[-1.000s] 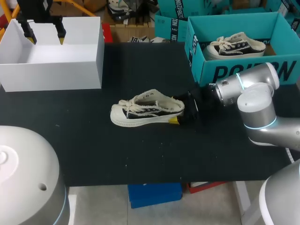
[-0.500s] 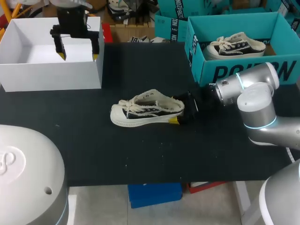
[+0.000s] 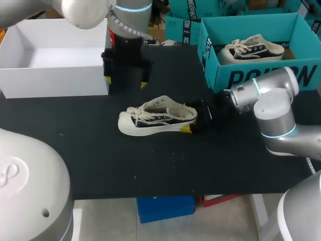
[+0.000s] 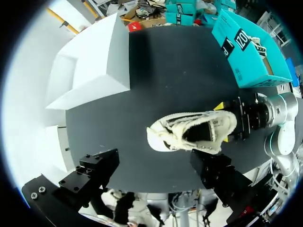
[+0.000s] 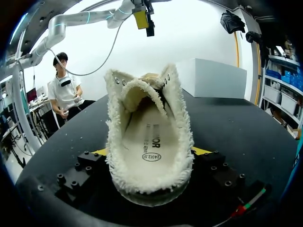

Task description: Take the shoe out of the shoebox, open the shoe tongue, remove and reinsert the insole, then place the shoe into the shoebox

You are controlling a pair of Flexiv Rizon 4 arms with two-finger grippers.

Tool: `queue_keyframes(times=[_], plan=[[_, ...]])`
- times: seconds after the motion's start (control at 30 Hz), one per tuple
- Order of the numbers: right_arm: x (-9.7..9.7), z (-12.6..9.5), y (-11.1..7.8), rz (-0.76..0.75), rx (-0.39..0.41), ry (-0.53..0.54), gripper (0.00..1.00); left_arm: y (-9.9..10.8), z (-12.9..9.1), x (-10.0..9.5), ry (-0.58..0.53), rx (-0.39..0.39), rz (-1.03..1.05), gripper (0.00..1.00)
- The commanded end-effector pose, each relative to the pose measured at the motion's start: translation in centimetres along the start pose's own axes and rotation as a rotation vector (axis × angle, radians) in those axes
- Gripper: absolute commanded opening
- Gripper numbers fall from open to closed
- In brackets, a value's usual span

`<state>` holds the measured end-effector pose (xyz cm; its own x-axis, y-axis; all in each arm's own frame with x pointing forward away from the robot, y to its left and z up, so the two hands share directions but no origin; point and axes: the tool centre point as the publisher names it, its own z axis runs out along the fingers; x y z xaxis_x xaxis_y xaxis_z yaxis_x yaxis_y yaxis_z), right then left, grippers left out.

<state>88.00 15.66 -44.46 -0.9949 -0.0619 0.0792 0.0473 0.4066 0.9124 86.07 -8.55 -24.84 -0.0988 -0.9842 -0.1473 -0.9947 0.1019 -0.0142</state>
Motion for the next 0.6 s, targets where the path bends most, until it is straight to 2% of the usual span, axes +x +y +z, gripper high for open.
queue_keyframes(times=[0.03, 0.2, 0.23, 0.6], plan=[[-0.2, 0.4, -0.2, 0.002, 0.001, 0.001, 0.0, -1.4, 1.8, 6.6, -0.156, -0.03, 0.006, 1.0], [-0.2, 0.4, -0.2, 0.002, 0.001, 0.001, 0.0, -1.7, 2.4, 9.2, -0.145, -0.048, 0.039, 1.0], [-0.2, 0.4, -0.2, 0.002, 0.001, 0.001, 0.0, -1.6, 2.0, 9.3, -0.097, -0.051, 0.067, 1.0], [-0.2, 0.4, -0.2, 0.002, 0.001, 0.001, 0.0, -1.6, 2.0, 9.3, -0.097, -0.051, 0.067, 1.0]])
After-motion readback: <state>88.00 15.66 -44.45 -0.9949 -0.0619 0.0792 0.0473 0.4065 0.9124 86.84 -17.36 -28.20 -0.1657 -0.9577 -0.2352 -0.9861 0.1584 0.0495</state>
